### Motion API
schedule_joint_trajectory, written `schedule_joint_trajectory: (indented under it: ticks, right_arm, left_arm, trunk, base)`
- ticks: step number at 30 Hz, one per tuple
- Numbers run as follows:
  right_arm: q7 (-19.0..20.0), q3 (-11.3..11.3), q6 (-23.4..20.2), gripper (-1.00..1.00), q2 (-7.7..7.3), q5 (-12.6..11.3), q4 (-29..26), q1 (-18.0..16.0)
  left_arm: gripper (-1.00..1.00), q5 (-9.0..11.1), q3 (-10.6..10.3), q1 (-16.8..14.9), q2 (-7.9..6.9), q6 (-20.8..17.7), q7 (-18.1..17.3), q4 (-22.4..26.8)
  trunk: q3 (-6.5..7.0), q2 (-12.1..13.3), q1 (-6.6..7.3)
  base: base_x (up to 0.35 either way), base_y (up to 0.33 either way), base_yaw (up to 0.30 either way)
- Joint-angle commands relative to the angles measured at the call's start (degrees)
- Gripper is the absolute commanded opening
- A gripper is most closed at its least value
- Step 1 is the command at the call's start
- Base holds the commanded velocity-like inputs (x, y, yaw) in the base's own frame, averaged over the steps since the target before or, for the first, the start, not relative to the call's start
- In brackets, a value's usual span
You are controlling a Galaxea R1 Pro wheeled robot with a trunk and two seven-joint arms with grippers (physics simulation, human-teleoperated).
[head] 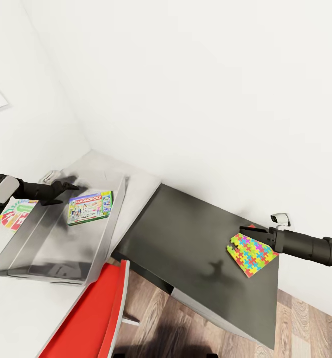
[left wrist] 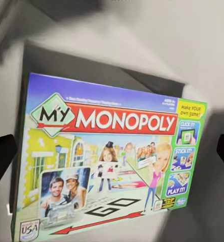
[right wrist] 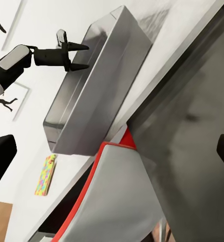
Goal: Put all the toys in the child's room - the three board games (two on the bed and one on the table), the two jigsaw puzzles on the table, and the tennis ball on the table - inside the toy box on the table in the child's room.
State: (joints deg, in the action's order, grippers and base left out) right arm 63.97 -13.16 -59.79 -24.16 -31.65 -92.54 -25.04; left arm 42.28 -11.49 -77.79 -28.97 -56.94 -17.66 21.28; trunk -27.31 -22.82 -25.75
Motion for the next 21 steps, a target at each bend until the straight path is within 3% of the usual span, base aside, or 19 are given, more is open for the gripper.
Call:
schedule_joint_trajectory:
  ticks: [1, 12, 21]
  right_arm:
    - [0.2, 0.0, -0.2, 1.0, -0.01, 0.1, 0.0, 0.0]
    - [0.2, 0.0, -0.2, 1.0, 0.14, 0.1, 0.0, 0.0]
    - [-0.1, 0.3, -0.2, 1.0, 0.68, 0.2, 0.0, 0.0]
  left_arm:
    - [1.0, -0.5, -0.2, -0.1, -0.05, 0.0, -0.6, 0.0]
    - [1.0, -0.2, -0.2, 0.0, -0.17, -0.2, -1.0, 0.3]
    - [1.0, 3.0, 0.3, 0.3, -0.3, -1.9, -4.6, 2.0]
  trunk:
    - [-0.09, -0.1, -0.03]
    - [-0.09, -0.1, -0.03]
    - [-0.09, -0.1, -0.03]
  base:
    - [0.0, 0.0, 0.0]
    - [0.0, 0.0, 0.0]
    - [0.0, 0.0, 0.0]
